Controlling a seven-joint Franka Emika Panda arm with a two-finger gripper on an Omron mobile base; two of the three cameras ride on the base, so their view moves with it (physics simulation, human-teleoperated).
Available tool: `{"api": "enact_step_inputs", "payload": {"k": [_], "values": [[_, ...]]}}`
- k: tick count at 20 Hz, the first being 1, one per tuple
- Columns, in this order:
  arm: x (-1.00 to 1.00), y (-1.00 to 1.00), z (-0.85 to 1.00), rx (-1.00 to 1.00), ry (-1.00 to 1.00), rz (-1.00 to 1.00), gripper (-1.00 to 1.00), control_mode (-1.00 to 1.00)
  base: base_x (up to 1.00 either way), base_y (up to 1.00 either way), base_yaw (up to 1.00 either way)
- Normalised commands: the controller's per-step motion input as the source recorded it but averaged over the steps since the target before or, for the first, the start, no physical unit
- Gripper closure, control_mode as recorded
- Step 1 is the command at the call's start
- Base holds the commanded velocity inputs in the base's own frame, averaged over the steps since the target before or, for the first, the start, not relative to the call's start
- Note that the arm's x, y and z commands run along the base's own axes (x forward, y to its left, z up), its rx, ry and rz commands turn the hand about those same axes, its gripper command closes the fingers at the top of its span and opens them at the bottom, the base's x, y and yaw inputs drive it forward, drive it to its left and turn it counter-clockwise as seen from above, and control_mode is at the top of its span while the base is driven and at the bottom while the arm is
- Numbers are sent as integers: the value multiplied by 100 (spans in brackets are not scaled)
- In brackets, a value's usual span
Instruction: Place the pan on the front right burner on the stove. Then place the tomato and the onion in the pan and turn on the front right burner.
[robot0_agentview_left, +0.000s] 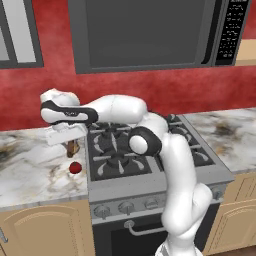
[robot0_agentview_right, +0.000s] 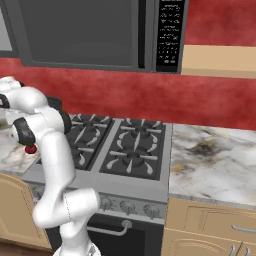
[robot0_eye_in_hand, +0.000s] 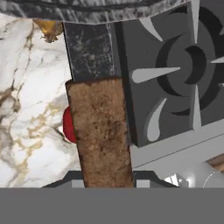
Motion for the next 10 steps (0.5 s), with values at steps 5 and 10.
{"api": "enact_step_inputs", "payload": {"k": [5, 10], "values": [[-1, -77, 8, 8, -5, -21, 100, -100, 0, 0, 0], [0, -71, 2, 11, 0, -27, 100, -100, 0, 0, 0]]}}
